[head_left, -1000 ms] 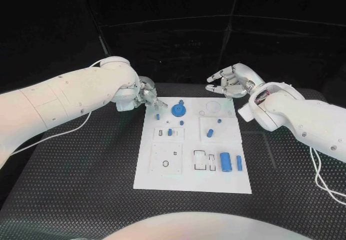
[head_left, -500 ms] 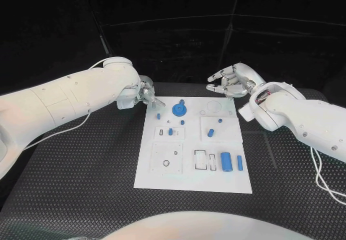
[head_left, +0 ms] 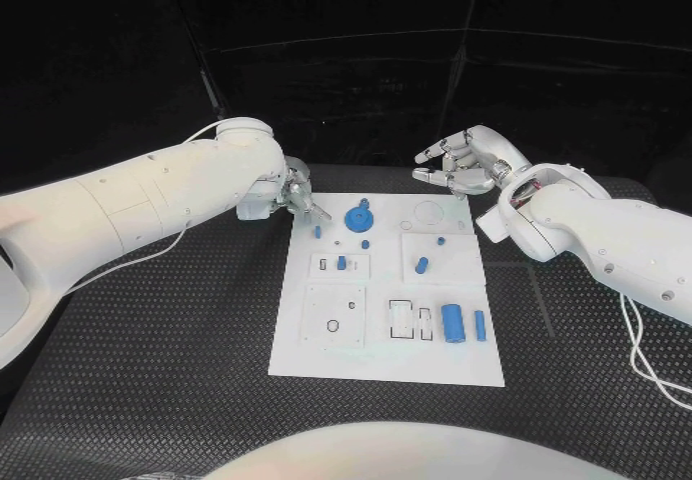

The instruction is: Assemble the parts on the task board

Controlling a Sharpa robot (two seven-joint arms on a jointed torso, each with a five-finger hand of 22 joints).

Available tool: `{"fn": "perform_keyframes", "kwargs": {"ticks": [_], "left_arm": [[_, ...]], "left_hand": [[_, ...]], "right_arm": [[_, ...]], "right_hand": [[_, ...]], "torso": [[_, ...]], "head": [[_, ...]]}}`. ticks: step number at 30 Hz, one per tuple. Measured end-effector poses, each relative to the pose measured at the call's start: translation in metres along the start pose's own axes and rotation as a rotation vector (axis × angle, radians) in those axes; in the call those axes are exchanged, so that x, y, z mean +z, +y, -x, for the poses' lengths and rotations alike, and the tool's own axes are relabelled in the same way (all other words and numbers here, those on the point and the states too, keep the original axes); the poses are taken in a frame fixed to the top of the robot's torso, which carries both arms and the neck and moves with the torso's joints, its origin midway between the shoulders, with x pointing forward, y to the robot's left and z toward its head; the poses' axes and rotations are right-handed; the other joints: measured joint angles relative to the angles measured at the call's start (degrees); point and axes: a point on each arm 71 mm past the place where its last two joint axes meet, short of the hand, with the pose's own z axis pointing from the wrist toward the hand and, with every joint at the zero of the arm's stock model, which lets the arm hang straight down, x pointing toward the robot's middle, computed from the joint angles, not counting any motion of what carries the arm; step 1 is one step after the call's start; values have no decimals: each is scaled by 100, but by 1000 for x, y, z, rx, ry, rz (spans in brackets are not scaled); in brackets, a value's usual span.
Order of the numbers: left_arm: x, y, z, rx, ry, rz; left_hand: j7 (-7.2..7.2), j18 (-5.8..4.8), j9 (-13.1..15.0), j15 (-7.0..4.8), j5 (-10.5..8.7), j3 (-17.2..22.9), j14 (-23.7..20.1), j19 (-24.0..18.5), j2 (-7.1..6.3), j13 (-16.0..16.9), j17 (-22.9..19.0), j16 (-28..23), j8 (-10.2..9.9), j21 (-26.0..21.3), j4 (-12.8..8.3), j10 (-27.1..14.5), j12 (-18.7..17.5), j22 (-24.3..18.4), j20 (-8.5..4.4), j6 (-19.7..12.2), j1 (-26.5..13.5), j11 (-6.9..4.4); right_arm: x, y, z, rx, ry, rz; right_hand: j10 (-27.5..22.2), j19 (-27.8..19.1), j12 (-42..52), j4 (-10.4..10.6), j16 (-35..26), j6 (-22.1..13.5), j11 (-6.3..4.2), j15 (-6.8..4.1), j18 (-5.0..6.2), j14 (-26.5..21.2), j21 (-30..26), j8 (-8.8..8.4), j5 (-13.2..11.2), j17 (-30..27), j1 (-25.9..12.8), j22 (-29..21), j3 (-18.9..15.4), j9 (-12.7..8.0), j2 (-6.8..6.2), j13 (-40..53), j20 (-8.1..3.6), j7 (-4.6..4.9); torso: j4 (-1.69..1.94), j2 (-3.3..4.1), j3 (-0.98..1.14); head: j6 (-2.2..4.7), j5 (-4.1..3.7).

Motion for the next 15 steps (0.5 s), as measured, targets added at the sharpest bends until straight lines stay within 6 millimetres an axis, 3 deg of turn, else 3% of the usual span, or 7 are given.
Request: {"fn": "perform_keyframes", "kwargs": {"ticks": [15], "left_arm": [[4, -5, -11, 37, 60, -2]], "left_hand": [[-22, 0, -30, 0, 0, -77, 0, 19, 101, -1, 0, 0, 93, 0, -18, 0, 0, 0, -20, 102, 11, 0]], "right_arm": [[0, 0, -1, 1, 2, -1]], "right_hand": [[0, 0, 0, 0, 0, 0, 0, 0, 0, 0, 0, 0, 0, 0, 0, 0, 0, 0, 0, 0, 0, 0]], "torso": [[1, -3, 2]], "head": [[-2, 5]]}}
